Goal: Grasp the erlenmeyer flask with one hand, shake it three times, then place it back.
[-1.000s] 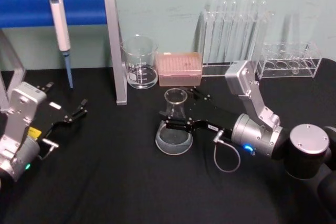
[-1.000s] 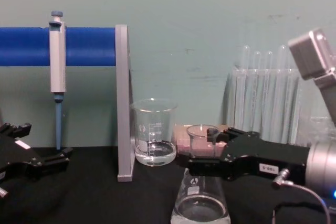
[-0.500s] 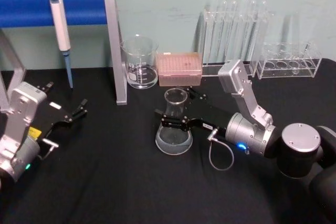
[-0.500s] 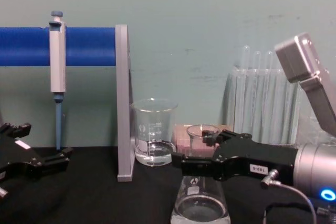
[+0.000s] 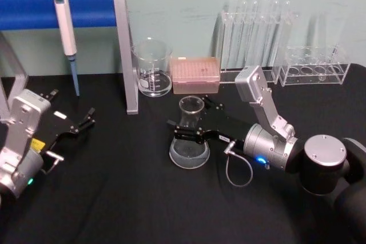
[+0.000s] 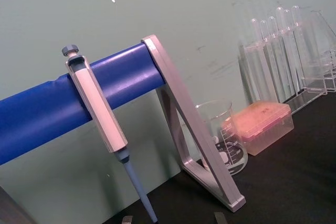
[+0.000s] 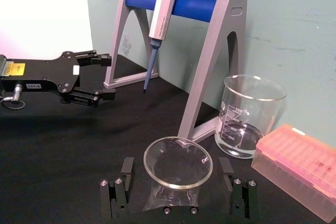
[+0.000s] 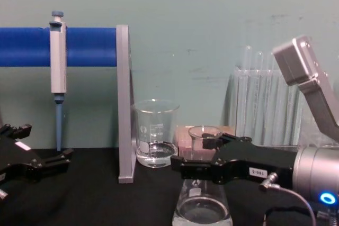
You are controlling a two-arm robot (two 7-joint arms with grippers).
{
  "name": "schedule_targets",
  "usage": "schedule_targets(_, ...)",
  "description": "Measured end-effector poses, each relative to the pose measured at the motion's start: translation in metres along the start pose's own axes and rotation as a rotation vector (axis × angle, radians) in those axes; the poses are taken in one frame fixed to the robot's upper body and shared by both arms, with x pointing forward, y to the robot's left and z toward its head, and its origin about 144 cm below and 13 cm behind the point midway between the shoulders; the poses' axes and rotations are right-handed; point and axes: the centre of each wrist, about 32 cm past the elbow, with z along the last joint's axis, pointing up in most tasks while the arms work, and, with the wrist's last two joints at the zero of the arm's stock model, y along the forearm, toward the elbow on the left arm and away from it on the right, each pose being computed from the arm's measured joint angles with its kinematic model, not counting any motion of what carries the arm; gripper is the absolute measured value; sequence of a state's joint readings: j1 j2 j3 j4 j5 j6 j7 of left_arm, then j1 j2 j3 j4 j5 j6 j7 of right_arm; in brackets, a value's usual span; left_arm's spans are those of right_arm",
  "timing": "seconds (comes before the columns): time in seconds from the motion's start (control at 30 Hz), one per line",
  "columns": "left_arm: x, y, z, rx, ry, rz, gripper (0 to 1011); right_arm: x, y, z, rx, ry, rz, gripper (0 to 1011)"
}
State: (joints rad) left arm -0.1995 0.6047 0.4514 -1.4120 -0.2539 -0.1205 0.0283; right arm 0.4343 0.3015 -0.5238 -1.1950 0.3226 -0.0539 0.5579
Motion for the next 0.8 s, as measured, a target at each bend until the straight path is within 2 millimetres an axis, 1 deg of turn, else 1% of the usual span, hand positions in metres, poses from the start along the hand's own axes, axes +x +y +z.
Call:
schedule_targets(0.5,0.0,0.0,0.0,0.0,0.0,0.0,1001,-0.0004,-0.0002,0.0,-0.001,-0.001,0.0,1000)
schedule_targets(0.6,0.0,0.0,0.0,0.0,0.0,0.0,1001,-0.0004,-0.0003,-0.0001,0.0,0.0,0.0,959)
schedule_targets(0.63,0.0,0.0,0.0,0.0,0.0,0.0,1001,-0.0004,-0.0003,-0.0001,0.0,0.0,0.0,915)
schedule_targets(0.73,0.0,0.0,0.0,0.0,0.0,0.0,1001,-0.0004,-0.0003,-0.0001,0.0,0.0,0.0,860)
schedule_targets(0.77,0.0,0.0,0.0,0.0,0.0,0.0,1001,-0.0004,-0.0003,-0.0001,0.0,0.0,0.0,821)
schedule_targets(0.8,0.0,0.0,0.0,0.0,0.0,0.0,1001,-0.0004,-0.0003,-0.0001,0.0,0.0,0.0,821)
